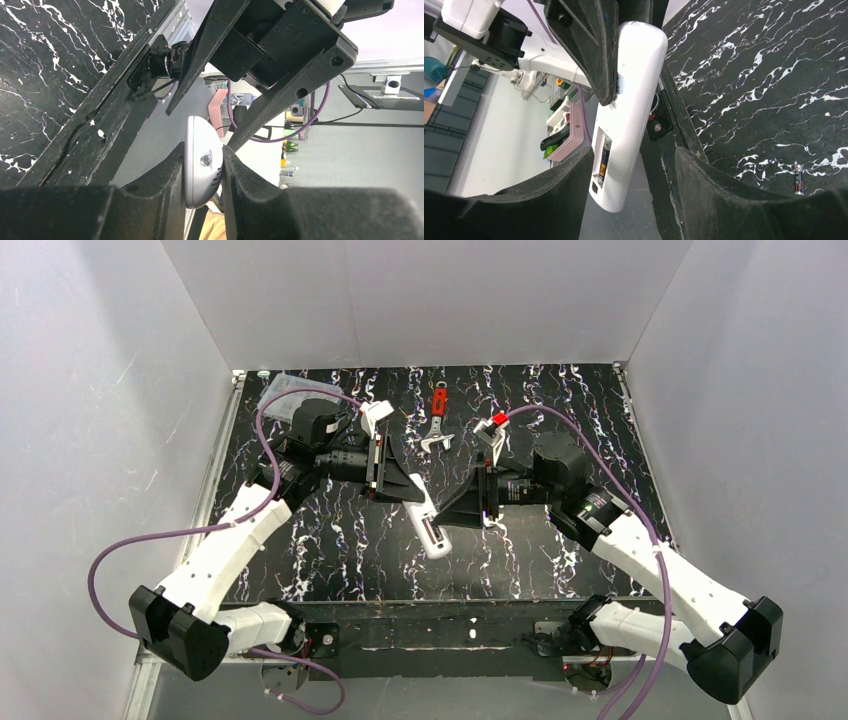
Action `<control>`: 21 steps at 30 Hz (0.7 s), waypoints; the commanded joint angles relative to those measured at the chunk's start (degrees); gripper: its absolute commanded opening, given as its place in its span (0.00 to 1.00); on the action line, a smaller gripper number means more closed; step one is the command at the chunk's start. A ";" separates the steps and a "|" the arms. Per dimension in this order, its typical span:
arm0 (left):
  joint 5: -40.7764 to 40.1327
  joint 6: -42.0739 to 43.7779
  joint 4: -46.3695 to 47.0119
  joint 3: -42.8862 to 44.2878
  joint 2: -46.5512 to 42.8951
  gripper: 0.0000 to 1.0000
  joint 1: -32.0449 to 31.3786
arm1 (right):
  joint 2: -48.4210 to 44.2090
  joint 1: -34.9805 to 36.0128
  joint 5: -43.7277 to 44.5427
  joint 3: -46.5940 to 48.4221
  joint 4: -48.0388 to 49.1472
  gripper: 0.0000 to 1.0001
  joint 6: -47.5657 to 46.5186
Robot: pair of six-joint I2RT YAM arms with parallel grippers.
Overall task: Load the batteries into the remote control
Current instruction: Load the battery into the remote control.
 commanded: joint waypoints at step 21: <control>2.32 1.74 -1.38 2.67 0.10 0.00 0.30 | 2.18 0.89 -2.54 5.22 -4.46 0.74 -4.46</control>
